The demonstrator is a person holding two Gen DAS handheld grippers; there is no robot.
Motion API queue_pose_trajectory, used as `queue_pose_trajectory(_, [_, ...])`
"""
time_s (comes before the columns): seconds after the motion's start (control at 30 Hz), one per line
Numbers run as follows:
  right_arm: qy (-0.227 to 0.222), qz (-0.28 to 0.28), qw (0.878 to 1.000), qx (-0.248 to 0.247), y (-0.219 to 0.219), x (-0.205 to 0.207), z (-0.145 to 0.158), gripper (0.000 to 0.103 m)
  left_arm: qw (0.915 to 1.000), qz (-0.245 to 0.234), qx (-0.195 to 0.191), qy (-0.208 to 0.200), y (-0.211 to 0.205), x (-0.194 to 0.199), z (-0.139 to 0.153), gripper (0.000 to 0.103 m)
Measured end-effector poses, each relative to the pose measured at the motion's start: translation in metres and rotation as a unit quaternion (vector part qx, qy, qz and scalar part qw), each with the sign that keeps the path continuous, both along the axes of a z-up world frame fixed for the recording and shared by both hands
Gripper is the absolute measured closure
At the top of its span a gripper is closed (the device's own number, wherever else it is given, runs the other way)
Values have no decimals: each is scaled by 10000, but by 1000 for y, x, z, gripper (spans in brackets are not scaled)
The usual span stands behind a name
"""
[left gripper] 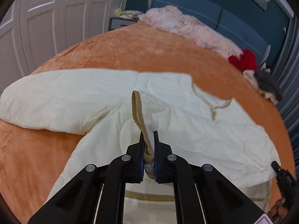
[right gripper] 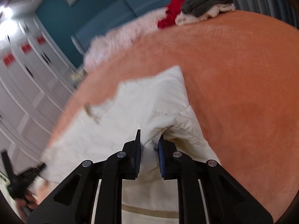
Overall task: Fold large clothes
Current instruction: 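Grasp the cuff of the other sleeve with the left gripper, then lift the held sleeve across the jacket body and open the left gripper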
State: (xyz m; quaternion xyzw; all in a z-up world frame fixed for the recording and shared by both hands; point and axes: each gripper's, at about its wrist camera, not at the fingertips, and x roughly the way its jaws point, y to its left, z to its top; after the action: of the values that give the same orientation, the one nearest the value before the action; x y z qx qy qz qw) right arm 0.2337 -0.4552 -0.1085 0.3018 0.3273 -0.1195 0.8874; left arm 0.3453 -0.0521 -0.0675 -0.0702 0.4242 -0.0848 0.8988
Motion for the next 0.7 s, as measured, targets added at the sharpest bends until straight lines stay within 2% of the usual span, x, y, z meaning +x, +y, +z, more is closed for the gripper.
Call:
queue_pose_trajectory(0.07, [304, 22, 9995, -72, 3, 4, -16, 88, 9992, -28, 375, 157, -6, 1, -30, 98])
queue_pose_trajectory(0.17, [381, 23, 9992, -97, 3, 2, -28, 88, 9976, -77, 657, 185, -10, -3, -60, 97])
queue_pose_trajectory(0.27, [470, 27, 9987, -213, 5, 1, -31, 87, 9972, -47, 744, 52, -9, -7, -64, 94])
queue_pose_trajectory(0.33, [465, -5, 9985, -282, 6, -2, -28, 83, 9966, -26, 827, -14, -11, -10, -68, 91])
queue_pose_trajectory(0.37, [480, -49, 9983, -331, 7, -5, -26, 78, 9963, -20, 857, -57, -11, -11, -70, 91])
queue_pose_trajectory(0.43, [489, -311, 9966, -591, 13, -17, -15, 70, 9961, -16, 876, -103, -12, -12, -70, 90])
queue_pose_trajectory(0.53, [108, -576, 9900, -1281, 40, -37, 21, 69, 9966, -1, 819, -131, -10, -11, -69, 88])
queue_pose_trajectory(0.6, [-96, -345, 9870, -1569, 62, -38, 40, 69, 9967, 7, 798, -158, -10, -12, -70, 88])
queue_pose_trajectory(0.7, [-35, 499, 9821, -1816, 108, -9, 54, 69, 9966, 17, 804, -176, -10, -13, -70, 87])
